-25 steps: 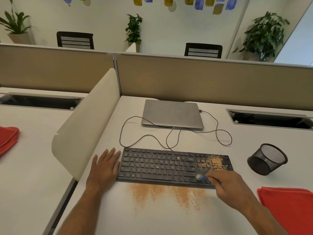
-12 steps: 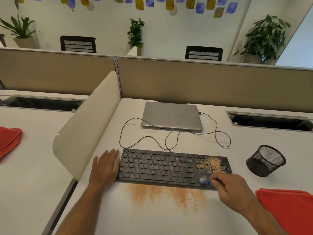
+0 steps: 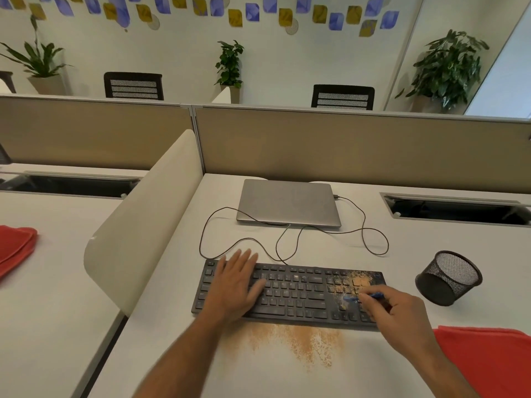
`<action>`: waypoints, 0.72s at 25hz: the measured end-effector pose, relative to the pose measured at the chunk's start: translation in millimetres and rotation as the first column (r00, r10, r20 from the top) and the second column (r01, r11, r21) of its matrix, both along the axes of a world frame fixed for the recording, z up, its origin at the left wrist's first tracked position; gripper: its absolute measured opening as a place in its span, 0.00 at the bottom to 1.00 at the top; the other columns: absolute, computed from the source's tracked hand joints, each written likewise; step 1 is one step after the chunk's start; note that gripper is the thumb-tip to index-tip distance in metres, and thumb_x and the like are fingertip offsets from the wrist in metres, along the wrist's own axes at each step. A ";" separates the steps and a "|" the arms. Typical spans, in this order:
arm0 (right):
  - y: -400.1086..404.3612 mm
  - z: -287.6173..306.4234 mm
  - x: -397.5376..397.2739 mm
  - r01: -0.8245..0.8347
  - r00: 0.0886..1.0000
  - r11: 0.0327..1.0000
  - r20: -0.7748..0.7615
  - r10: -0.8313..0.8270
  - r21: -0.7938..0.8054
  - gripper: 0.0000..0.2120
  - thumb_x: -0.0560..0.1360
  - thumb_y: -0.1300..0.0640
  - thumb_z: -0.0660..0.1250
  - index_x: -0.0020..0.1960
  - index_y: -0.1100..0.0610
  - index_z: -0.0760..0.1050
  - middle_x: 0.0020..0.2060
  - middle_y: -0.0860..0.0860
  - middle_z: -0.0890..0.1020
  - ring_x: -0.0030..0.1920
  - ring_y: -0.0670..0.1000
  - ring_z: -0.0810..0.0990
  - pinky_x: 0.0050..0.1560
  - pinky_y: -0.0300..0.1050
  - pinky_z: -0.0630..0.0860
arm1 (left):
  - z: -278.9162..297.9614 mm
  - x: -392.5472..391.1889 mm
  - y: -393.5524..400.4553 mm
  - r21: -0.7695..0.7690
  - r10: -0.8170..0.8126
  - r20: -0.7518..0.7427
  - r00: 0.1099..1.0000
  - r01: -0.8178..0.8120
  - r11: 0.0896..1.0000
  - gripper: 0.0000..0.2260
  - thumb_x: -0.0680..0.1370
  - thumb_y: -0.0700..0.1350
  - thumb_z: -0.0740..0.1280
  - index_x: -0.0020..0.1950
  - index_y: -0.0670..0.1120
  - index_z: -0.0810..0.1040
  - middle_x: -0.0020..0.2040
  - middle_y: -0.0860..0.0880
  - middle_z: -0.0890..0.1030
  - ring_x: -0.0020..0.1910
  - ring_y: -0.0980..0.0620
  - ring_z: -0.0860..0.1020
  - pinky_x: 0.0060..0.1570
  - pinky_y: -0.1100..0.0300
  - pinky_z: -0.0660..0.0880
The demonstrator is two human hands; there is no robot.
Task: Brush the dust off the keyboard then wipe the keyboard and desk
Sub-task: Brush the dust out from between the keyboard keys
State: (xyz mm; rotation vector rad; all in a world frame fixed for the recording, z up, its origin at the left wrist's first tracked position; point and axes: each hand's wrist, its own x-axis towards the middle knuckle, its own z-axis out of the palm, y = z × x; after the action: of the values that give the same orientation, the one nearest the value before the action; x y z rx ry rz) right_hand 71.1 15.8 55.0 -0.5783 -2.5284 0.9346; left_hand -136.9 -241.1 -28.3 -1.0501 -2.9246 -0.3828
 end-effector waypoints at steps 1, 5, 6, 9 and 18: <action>0.8 -3.1 -1.7 -0.012 1.000 1.000 0.005 0.012 0.013 0.08 0.71 0.58 0.73 0.42 0.44 0.81 0.30 0.41 0.81 0.34 0.43 0.79 0.30 0.33 0.72 | 0.4 4.5 11.1 -0.040 -0.024 0.023 0.999 0.025 0.999 0.33 0.81 0.68 0.45 0.82 0.52 0.48 0.82 0.51 0.50 0.81 0.52 0.44 0.78 0.48 0.37; -4.1 -11.3 -5.5 -0.184 0.983 0.974 0.036 0.181 0.129 0.06 0.72 0.57 0.72 0.42 0.45 0.80 0.35 0.35 0.80 0.41 0.40 0.78 0.37 0.30 0.72 | -1.5 17.2 40.1 -0.149 -0.050 0.063 0.997 0.059 0.987 0.38 0.78 0.73 0.42 0.82 0.52 0.45 0.83 0.51 0.47 0.81 0.51 0.42 0.78 0.43 0.37; -5.8 -13.7 -6.2 -0.224 0.974 0.964 0.052 0.219 0.141 0.06 0.72 0.56 0.71 0.42 0.45 0.80 0.35 0.35 0.79 0.41 0.40 0.78 0.37 0.29 0.72 | -2.3 18.5 43.1 -0.154 -0.036 0.069 0.997 0.046 0.987 0.39 0.78 0.74 0.42 0.82 0.52 0.45 0.83 0.51 0.47 0.81 0.51 0.42 0.78 0.43 0.37; -6.9 -22.2 -8.0 -0.275 0.960 0.943 0.098 0.261 0.187 0.05 0.73 0.55 0.71 0.43 0.44 0.79 0.35 0.35 0.78 0.40 0.39 0.77 0.37 0.26 0.69 | -2.1 21.2 46.9 -0.165 -0.008 0.074 0.997 0.020 0.986 0.42 0.75 0.76 0.40 0.83 0.52 0.45 0.83 0.51 0.46 0.81 0.51 0.41 0.77 0.42 0.36; -0.8 -20.0 -8.7 -0.234 0.971 0.949 0.105 0.215 0.214 0.05 0.72 0.57 0.72 0.41 0.47 0.81 0.32 0.33 0.76 0.35 0.38 0.76 0.33 0.24 0.68 | -3.9 21.7 46.4 -0.162 -0.004 0.077 0.997 0.016 0.987 0.43 0.74 0.77 0.39 0.82 0.53 0.43 0.83 0.51 0.44 0.80 0.51 0.39 0.77 0.42 0.35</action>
State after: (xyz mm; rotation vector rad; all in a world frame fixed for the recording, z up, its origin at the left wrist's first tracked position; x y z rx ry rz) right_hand 62.4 15.0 35.0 -0.2671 -2.7669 0.6940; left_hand -115.1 -194.7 -32.3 -1.0920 -3.0642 -0.1918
